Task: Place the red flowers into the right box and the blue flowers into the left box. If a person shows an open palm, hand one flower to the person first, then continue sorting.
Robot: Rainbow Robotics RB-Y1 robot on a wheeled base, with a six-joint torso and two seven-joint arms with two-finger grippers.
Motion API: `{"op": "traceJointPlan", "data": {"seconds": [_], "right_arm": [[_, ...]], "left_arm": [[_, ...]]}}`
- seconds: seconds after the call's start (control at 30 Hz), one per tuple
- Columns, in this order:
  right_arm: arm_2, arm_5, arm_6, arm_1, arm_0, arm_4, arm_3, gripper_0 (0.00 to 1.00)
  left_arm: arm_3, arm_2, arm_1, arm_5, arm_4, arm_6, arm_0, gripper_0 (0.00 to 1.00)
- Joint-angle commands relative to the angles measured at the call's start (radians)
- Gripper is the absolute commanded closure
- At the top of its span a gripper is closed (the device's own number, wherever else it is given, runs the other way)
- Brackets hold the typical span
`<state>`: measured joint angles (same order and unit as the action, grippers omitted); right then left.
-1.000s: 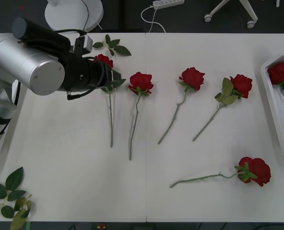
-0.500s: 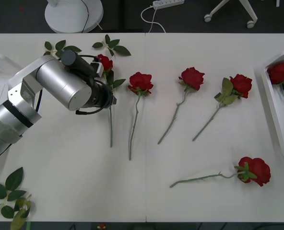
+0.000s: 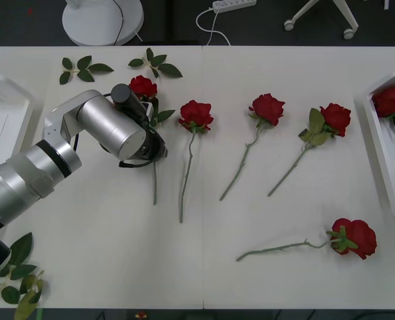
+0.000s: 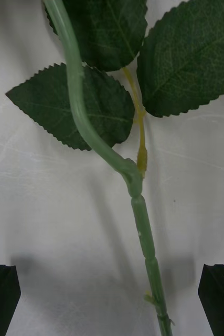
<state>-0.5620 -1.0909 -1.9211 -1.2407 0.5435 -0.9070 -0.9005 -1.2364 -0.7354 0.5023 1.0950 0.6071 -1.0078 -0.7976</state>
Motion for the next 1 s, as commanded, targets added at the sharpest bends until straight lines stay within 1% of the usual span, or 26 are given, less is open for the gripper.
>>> {"op": "traceJointPlan", "data": {"seconds": [0.03, 0.07, 0.1, 0.13, 0.2, 0.23, 0.27, 0.3, 0.33, 0.4, 0.5, 0.53, 0.57, 0.6, 0.63, 0.67, 0.7, 0.77, 0.87, 0.97, 1.0], "right_arm": [[-0.001, 0.013, -0.015, 0.015, 0.003, 0.020, 0.018, 0.97], [-0.001, 0.013, -0.016, 0.015, 0.003, 0.020, 0.018, 0.90], [-0.001, 0.014, -0.018, 0.015, 0.003, 0.022, 0.018, 0.85], [-0.001, 0.019, -0.019, 0.013, 0.003, 0.022, 0.018, 0.76], [-0.001, 0.020, -0.022, 0.013, 0.003, 0.023, 0.018, 0.65], [-0.001, 0.019, -0.024, 0.015, 0.003, 0.022, 0.015, 0.58], [-0.001, 0.019, -0.024, 0.013, 0.003, 0.022, 0.014, 0.53], [0.004, 0.019, -0.024, 0.013, 0.004, 0.022, 0.009, 0.44], [0.013, 0.017, -0.024, 0.012, 0.004, 0.020, 0.005, 0.38], [0.042, 0.009, -0.025, 0.010, 0.006, 0.014, 0.005, 0.29], [0.119, -0.030, -0.033, 0.004, 0.016, 0.007, -0.001, 0.18], [0.157, -0.056, -0.039, 0.001, 0.019, 0.007, -0.012, 0.14], [0.180, -0.073, -0.041, -0.003, 0.024, 0.007, -0.023, 0.12], [0.206, -0.093, -0.044, -0.008, 0.027, 0.003, -0.037, 0.10], [0.234, -0.116, -0.045, -0.016, 0.029, 0.000, -0.052, 0.08], [0.271, -0.144, -0.045, -0.022, 0.032, -0.006, -0.075, 0.05], [0.300, -0.162, -0.048, -0.028, 0.033, -0.009, -0.090, 0.03], [0.363, -0.218, -0.045, -0.033, 0.036, -0.020, -0.140, 0.00], [0.429, -0.297, -0.016, -0.033, 0.036, -0.050, -0.216, 0.00], [0.441, -0.372, 0.105, -0.033, 0.042, -0.127, -0.298, 0.00], [0.439, -0.397, 0.179, -0.031, 0.044, -0.159, -0.336, 0.00]], "left_arm": [[0.023, -0.039, -0.025, -0.013, -0.009, -0.069, -0.055, 0.00], [0.029, -0.044, -0.027, -0.013, -0.009, -0.074, -0.055, 0.00], [0.034, -0.047, -0.027, -0.013, -0.009, -0.078, -0.055, 0.00], [0.038, -0.053, -0.028, -0.015, -0.009, -0.083, -0.055, 0.00], [0.048, -0.056, -0.031, -0.015, -0.015, -0.103, -0.055, 0.00], [0.055, -0.056, -0.033, -0.017, -0.015, -0.115, -0.055, 0.00], [0.060, -0.056, -0.034, -0.020, -0.013, -0.117, -0.055, 0.00], [0.064, -0.056, -0.036, -0.023, -0.013, -0.118, -0.055, 0.00], [0.071, -0.056, -0.038, -0.023, -0.013, -0.118, -0.055, 0.00], [0.078, -0.058, -0.041, -0.024, -0.013, -0.123, -0.055, 0.00], [0.087, -0.056, -0.041, -0.032, -0.012, -0.129, -0.055, 0.00], [0.089, -0.056, -0.041, -0.033, -0.012, -0.132, -0.055, 0.17], [0.090, -0.056, -0.041, -0.033, -0.012, -0.134, -0.055, 0.44], [0.090, -0.056, -0.041, -0.033, -0.010, -0.135, -0.055, 0.66], [0.092, -0.056, -0.041, -0.033, -0.012, -0.135, -0.055, 0.85], [0.094, -0.056, -0.041, -0.033, -0.010, -0.135, -0.055, 0.98], [0.094, -0.056, -0.041, -0.033, -0.012, -0.137, -0.055, 1.00], [0.095, -0.056, -0.041, -0.033, -0.012, -0.140, -0.055, 1.00], [0.095, -0.056, -0.041, -0.033, -0.012, -0.143, -0.054, 1.00], [0.094, -0.056, -0.041, -0.033, -0.016, -0.144, -0.055, 1.00], [0.095, -0.056, -0.041, -0.033, -0.018, -0.146, -0.054, 1.00]]}}
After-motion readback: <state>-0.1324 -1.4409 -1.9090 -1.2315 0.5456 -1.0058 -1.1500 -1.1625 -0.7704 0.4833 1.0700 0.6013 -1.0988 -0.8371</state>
